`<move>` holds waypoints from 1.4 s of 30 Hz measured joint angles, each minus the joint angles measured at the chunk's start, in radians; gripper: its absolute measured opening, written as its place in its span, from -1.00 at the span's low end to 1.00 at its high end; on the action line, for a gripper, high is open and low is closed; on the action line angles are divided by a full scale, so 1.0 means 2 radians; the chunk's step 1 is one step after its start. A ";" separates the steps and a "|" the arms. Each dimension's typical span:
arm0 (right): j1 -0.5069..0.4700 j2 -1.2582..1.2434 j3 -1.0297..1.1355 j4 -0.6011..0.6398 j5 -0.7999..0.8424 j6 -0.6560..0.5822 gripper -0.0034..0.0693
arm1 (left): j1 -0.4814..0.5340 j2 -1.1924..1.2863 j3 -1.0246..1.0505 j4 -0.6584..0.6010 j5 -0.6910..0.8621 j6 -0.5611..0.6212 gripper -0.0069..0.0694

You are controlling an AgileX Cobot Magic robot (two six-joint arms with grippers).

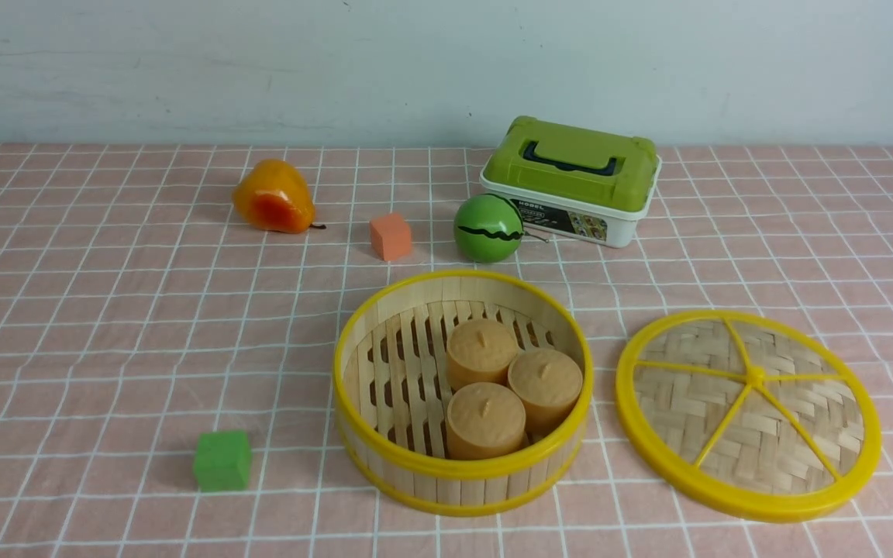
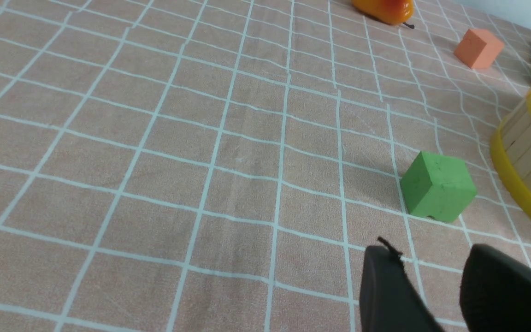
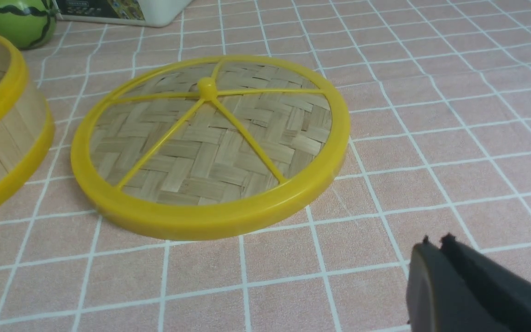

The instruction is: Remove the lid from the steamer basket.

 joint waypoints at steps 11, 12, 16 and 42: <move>0.000 0.000 0.000 0.000 0.000 0.001 -0.89 | 0.000 0.000 0.000 0.000 0.000 0.000 -0.19; 0.000 0.000 0.000 0.000 0.000 0.001 -0.88 | 0.000 0.000 0.000 0.000 0.000 0.000 -0.19; 0.000 0.000 0.000 0.000 0.000 0.001 -0.87 | 0.000 0.000 0.000 0.000 0.000 0.000 -0.19; 0.000 0.000 0.000 0.001 0.000 0.001 -0.80 | 0.000 0.000 0.000 0.000 0.000 0.000 -0.19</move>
